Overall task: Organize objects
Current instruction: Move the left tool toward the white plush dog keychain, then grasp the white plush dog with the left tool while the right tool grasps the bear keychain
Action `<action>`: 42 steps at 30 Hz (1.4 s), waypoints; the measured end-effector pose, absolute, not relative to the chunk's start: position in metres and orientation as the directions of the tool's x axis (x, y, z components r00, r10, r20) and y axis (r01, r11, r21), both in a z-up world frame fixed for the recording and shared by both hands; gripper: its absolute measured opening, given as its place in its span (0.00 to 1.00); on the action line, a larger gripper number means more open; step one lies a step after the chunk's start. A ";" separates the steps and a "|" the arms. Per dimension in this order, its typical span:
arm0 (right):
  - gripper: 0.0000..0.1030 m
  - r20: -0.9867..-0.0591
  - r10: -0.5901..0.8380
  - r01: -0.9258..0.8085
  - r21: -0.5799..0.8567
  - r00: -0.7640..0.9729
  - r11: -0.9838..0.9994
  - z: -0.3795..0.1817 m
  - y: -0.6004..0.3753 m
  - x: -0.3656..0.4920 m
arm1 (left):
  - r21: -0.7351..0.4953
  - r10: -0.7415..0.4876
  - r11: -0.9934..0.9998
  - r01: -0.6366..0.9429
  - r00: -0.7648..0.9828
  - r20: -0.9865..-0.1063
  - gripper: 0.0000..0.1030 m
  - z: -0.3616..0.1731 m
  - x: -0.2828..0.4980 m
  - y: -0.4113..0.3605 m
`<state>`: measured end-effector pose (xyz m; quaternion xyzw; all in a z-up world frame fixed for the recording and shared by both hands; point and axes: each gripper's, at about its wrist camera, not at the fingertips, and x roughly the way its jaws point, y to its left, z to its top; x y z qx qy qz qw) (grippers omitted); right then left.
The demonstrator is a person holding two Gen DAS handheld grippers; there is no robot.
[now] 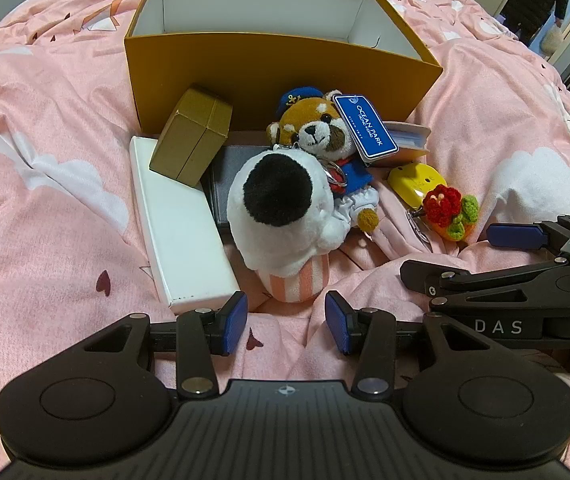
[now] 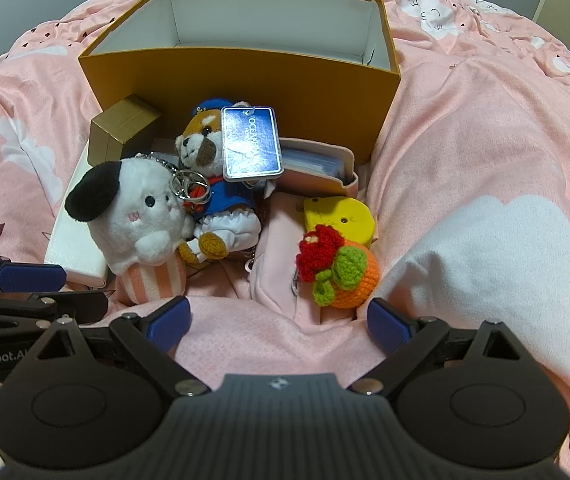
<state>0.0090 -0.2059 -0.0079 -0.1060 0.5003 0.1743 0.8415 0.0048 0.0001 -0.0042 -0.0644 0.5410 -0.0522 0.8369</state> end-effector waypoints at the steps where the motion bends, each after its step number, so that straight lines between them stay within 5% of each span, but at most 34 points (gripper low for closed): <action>1: 0.92 -0.879 0.187 -0.399 -0.004 0.439 0.917 -0.008 -0.206 0.009 | -0.164 -0.157 0.986 0.019 0.409 -0.899 0.51 -0.004 0.005 0.000; 22: 0.92 -0.869 0.205 -0.406 0.006 0.451 0.914 -0.006 -0.207 0.009 | -0.230 -0.226 0.972 0.044 0.433 -0.873 0.52 -0.008 0.004 0.007; 29: 0.78 -0.823 0.256 -0.473 -0.016 0.507 0.881 0.003 -0.204 0.020 | -0.172 -0.205 0.979 0.112 0.500 -0.841 0.56 -0.013 0.016 -0.001; 37: 0.58 -0.811 0.338 -0.562 0.014 0.478 0.827 -0.004 -0.197 0.047 | -0.231 -0.237 0.970 0.071 0.470 -0.850 0.74 -0.031 0.032 0.006; 42: 0.56 -0.825 0.361 -0.576 0.054 0.435 0.816 -0.013 -0.197 0.063 | -0.289 -0.278 0.956 0.048 0.464 -0.841 0.75 -0.040 0.042 0.013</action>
